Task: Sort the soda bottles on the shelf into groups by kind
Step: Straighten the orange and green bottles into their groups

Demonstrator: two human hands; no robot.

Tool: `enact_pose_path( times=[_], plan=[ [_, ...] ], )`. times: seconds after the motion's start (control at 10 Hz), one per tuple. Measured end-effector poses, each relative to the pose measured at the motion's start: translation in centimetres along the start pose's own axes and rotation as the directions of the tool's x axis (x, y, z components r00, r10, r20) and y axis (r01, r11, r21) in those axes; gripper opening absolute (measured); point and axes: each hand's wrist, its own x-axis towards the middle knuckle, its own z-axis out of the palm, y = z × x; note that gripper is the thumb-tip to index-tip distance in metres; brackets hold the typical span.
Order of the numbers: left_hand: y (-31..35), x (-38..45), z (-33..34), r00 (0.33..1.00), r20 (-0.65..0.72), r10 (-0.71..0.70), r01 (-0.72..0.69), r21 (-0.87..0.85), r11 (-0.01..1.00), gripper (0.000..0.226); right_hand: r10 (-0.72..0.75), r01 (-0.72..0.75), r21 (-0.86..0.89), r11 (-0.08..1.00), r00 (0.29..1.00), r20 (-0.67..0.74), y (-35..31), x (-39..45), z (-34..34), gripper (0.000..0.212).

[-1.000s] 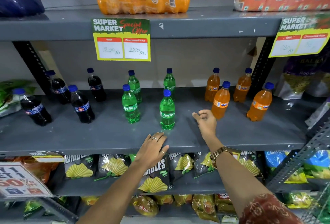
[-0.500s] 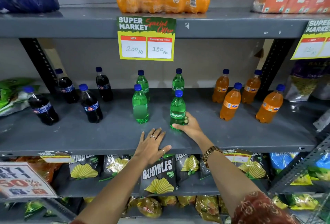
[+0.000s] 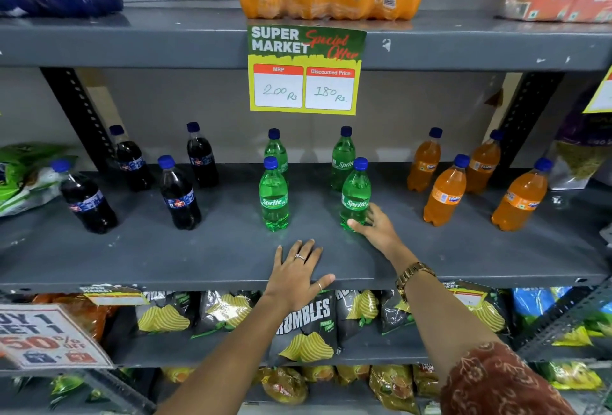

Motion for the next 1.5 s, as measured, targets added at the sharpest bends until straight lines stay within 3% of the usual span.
enact_pose_path(
  times=[0.3, 0.4, 0.5, 0.6, 0.7, 0.8, 0.9, 1.0, 1.2, 1.5],
  plan=[
    [-0.1, 0.0, 0.0, 1.0, 0.0, 0.004, -0.004, 0.006, 1.0, 0.067, 0.012, -0.011, -0.01, 1.0, 0.998, 0.064, 0.0, 0.4, -0.2, 0.053],
    [0.0, -0.1, -0.2, 1.0, 0.007, 0.0, 0.0, 0.003, 1.0, 0.067, 0.101, -0.103, 0.055, 0.993, 0.994, 0.029, -0.1, 0.5, -0.4, 0.062],
    [0.2, -0.1, -0.4, 1.0, 0.025, -0.005, 0.005, 0.0, 1.0, 0.067, 0.14, -0.114, 0.158, 0.981, 0.976, -0.168, 0.3, 0.0, -0.9, 0.056],
    [0.5, -0.3, -0.6, 1.0, 0.012, -0.019, 0.019, 0.025, 1.0, 0.066, 0.122, -0.063, 0.116, 0.991, 0.772, -0.624, 1.3, -1.4, -2.5, 0.032],
    [1.2, -0.1, -0.6, 1.0, 0.003, -0.008, 0.008, 0.038, 0.999, 0.063, 0.146, -0.055, 0.143, 0.988, 0.63, -0.763, 1.8, -1.9, -4.0, 0.028],
    [3.1, 0.4, -0.2, 1.0, 0.014, 0.012, -0.012, 0.038, 0.999, 0.061, 0.186, -0.095, 0.16, 0.983, 0.564, -0.804, 2.6, -1.6, -6.2, 0.039],
    [3.8, 0.8, -0.1, 1.0, 0.013, 0.0, 0.0, 0.041, 0.999, 0.062, 0.204, -0.152, 0.14, 0.978, 0.597, -0.776, 2.6, -1.1, -7.2, 0.059],
    [3.7, 1.1, 0.2, 1.0, 0.011, -0.003, 0.003, 0.034, 0.999, 0.061, 0.194, -0.197, 0.079, 0.977, 0.675, -0.712, 3.0, -0.1, -8.2, 0.079],
    [3.5, 1.2, 0.3, 1.0, 0.002, 0.003, -0.003, 0.022, 1.0, 0.061, 0.141, -0.168, 0.027, 0.986, 0.722, -0.677, 3.5, 0.5, -8.7, 0.061],
    [3.5, 1.1, 0.4, 1.0, -0.009, 0.001, -0.001, 0.021, 1.0, 0.061, 0.15, -0.185, 0.024, 0.982, 0.706, -0.692, 3.4, -0.2, -8.4, 0.06]
  ],
)
